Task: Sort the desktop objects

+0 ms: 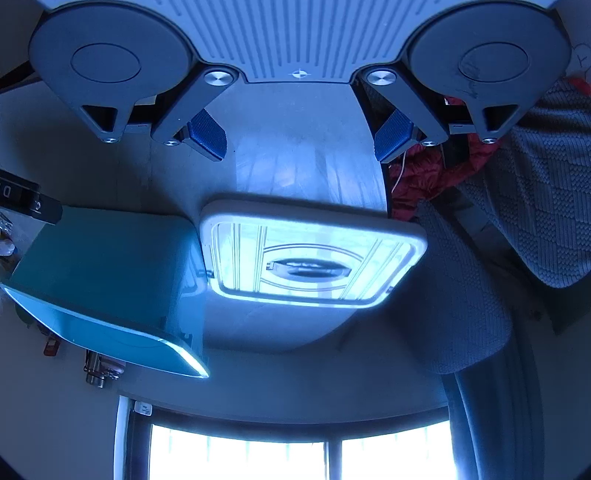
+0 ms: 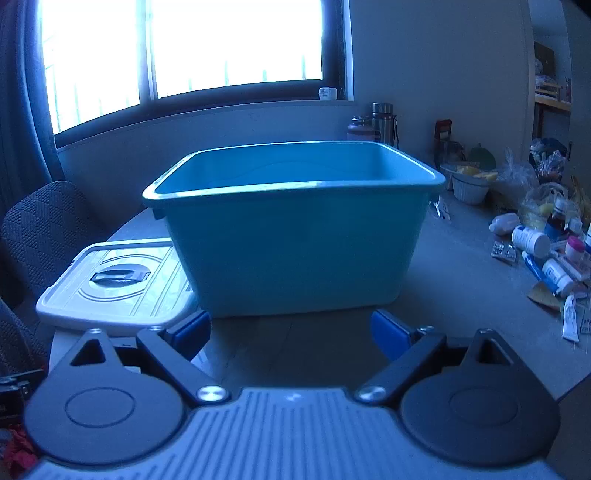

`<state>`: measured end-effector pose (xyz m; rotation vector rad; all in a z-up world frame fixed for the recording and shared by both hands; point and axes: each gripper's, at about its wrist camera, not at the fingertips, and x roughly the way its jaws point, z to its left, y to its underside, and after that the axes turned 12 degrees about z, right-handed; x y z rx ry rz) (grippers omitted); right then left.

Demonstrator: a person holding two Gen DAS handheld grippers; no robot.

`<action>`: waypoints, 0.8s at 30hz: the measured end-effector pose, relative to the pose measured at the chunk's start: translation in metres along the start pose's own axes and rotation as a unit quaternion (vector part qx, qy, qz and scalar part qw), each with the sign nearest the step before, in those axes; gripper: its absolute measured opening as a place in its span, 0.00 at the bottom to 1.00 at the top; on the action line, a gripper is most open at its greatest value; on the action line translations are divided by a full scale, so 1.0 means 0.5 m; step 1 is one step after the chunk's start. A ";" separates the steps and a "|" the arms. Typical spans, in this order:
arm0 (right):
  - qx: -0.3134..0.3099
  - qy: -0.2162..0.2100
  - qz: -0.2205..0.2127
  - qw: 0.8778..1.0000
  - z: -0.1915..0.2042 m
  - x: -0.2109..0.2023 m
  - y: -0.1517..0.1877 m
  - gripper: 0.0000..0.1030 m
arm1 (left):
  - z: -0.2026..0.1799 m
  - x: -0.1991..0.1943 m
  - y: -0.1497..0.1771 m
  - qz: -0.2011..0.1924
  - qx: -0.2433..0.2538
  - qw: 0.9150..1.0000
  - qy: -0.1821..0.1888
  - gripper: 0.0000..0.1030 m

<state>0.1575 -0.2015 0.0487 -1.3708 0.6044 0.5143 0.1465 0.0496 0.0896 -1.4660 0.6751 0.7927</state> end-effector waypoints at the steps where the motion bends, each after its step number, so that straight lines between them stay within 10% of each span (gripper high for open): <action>1: 0.000 0.000 0.003 1.000 0.002 -0.001 0.002 0.91 | 0.003 0.001 0.001 0.000 -0.001 1.000 0.000 0.86; 24: 0.010 0.022 0.032 0.999 0.150 0.071 -0.032 0.91 | 0.137 0.117 -0.147 0.034 0.043 0.998 0.036 0.86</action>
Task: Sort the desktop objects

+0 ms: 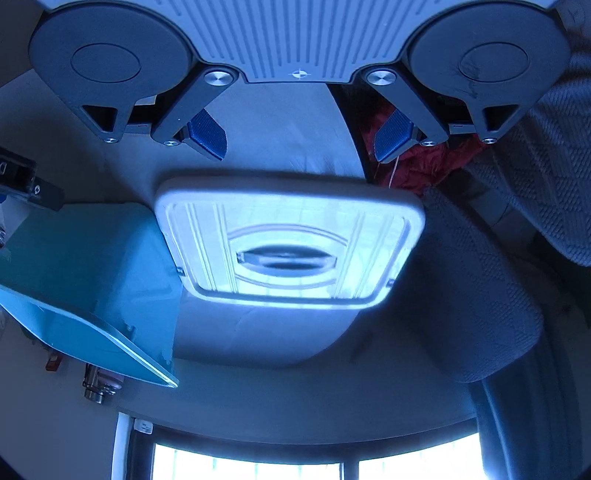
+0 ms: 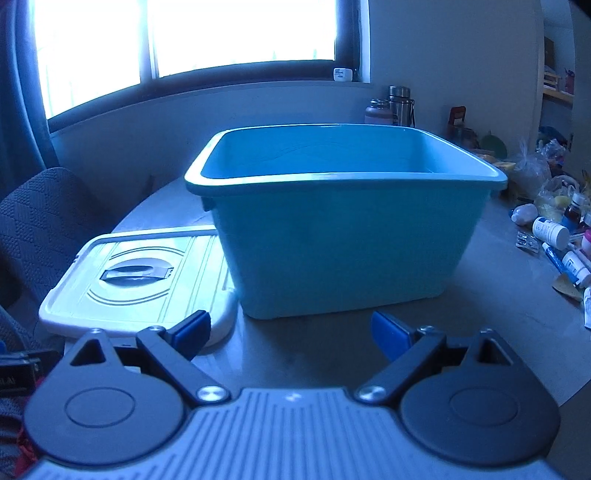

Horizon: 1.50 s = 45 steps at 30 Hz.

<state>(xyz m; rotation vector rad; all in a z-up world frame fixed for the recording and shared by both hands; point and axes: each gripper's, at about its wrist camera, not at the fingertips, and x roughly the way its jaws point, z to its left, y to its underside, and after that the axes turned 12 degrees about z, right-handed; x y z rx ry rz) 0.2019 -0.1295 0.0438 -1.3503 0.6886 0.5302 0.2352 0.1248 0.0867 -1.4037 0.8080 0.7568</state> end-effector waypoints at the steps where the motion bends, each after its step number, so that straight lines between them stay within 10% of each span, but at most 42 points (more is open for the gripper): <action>1: 0.003 0.003 0.001 1.000 0.009 0.004 -0.002 0.91 | 0.011 0.004 -0.009 -0.001 0.003 1.000 0.002 0.86; 17: 0.032 0.029 0.007 0.999 0.150 0.036 -0.011 0.91 | 0.173 0.069 -0.102 0.000 0.029 0.999 0.023 0.86; 45: 0.071 0.033 0.059 0.995 0.197 0.190 -0.081 0.91 | 0.219 0.259 -0.271 0.070 0.022 0.995 0.061 0.86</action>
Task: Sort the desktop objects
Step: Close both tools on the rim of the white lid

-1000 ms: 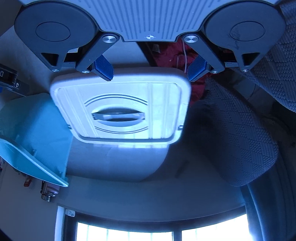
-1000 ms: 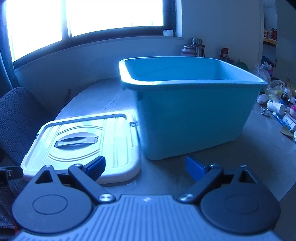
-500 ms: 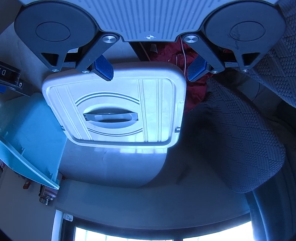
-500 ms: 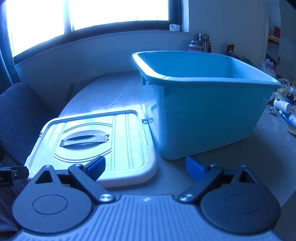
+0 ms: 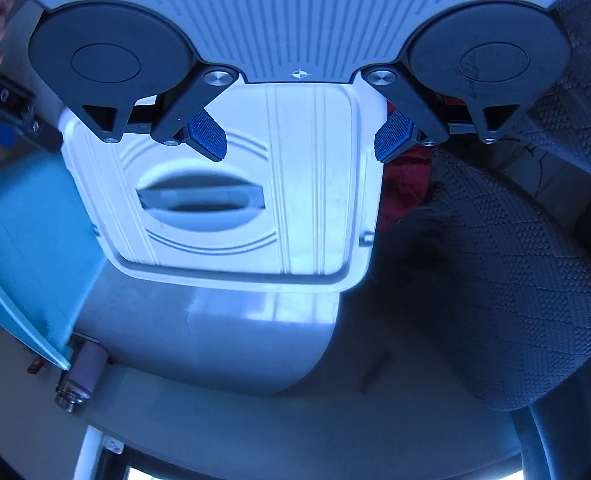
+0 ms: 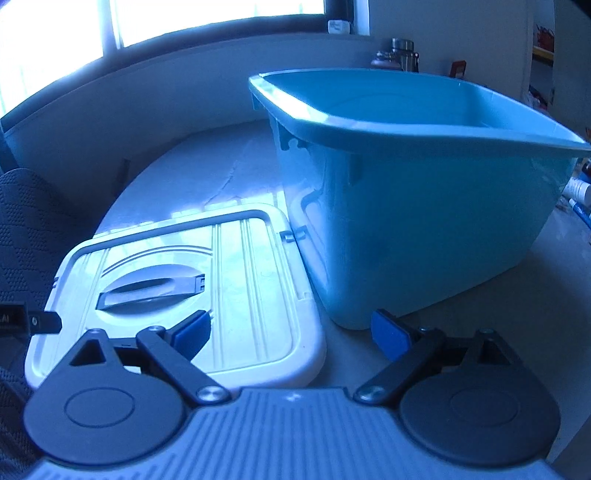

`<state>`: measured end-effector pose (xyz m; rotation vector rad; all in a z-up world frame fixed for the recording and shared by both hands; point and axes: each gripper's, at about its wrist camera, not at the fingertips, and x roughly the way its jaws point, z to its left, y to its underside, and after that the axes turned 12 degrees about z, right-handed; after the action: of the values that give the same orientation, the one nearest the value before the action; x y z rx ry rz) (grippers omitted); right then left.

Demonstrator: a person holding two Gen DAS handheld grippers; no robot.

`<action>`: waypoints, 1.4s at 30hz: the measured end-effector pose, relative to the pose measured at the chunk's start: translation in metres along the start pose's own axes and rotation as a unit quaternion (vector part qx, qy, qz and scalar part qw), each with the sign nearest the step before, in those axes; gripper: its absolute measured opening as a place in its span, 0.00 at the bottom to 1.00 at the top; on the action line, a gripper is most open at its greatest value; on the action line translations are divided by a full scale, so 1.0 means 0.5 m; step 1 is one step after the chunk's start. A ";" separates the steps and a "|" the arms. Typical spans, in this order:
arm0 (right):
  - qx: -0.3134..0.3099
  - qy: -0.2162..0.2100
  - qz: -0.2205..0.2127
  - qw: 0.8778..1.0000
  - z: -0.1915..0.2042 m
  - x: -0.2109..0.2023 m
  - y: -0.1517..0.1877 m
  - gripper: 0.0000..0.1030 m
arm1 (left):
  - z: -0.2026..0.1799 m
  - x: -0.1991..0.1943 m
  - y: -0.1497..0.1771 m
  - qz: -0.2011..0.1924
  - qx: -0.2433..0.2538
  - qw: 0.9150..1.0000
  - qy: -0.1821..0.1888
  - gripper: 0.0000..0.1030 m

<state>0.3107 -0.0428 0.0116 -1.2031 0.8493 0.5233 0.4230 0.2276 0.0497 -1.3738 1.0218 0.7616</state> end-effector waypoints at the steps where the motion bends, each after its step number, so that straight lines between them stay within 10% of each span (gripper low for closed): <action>1: 0.000 0.001 0.002 1.000 0.002 0.005 -0.004 0.91 | 0.001 0.008 -0.011 0.002 0.001 1.000 0.000 0.86; 22: -0.023 0.015 0.043 0.999 0.023 0.067 -0.021 0.91 | -0.036 0.132 -0.116 0.064 0.079 0.994 -0.031 0.98; 42: -0.025 0.011 0.045 0.999 0.021 0.046 -0.027 0.91 | 0.026 0.123 -0.134 0.116 -0.008 0.993 0.000 1.00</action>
<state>0.3376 -0.0388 0.0026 -1.2220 0.9165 0.6081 0.5102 0.2263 0.0205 -1.2820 1.1907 0.9420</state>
